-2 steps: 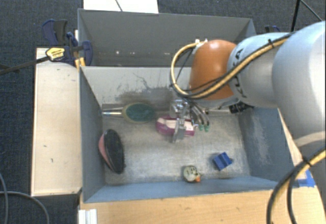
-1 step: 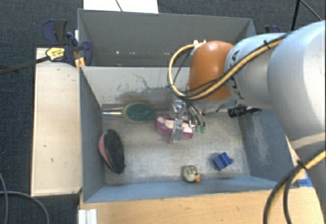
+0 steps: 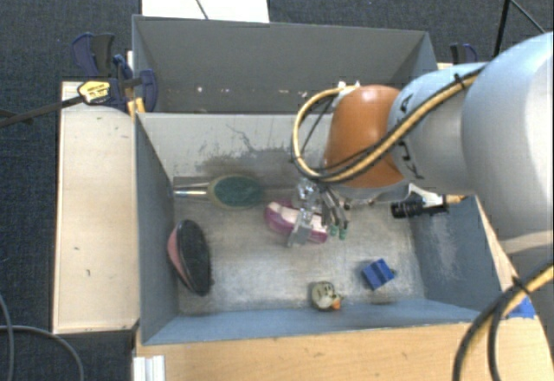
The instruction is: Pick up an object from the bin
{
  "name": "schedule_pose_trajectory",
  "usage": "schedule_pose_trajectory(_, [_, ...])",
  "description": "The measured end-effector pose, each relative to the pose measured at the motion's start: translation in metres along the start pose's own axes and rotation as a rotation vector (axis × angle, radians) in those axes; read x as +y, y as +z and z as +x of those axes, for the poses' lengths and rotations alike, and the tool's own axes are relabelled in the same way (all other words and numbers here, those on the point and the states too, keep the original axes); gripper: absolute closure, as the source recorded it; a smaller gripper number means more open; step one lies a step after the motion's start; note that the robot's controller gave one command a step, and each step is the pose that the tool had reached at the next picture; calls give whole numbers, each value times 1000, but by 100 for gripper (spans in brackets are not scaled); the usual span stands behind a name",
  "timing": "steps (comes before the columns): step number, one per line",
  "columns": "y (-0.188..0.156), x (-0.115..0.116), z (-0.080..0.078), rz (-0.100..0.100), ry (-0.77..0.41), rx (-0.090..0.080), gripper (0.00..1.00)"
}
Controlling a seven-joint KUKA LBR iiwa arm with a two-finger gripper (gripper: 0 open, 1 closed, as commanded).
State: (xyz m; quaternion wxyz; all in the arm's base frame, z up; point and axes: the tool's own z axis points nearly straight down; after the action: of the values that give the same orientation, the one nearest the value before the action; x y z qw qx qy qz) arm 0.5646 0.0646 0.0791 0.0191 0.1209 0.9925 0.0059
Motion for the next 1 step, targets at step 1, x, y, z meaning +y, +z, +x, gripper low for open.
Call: schedule_pose_trajectory(1, [1, 0, -4, 1, 18, 10, 100])
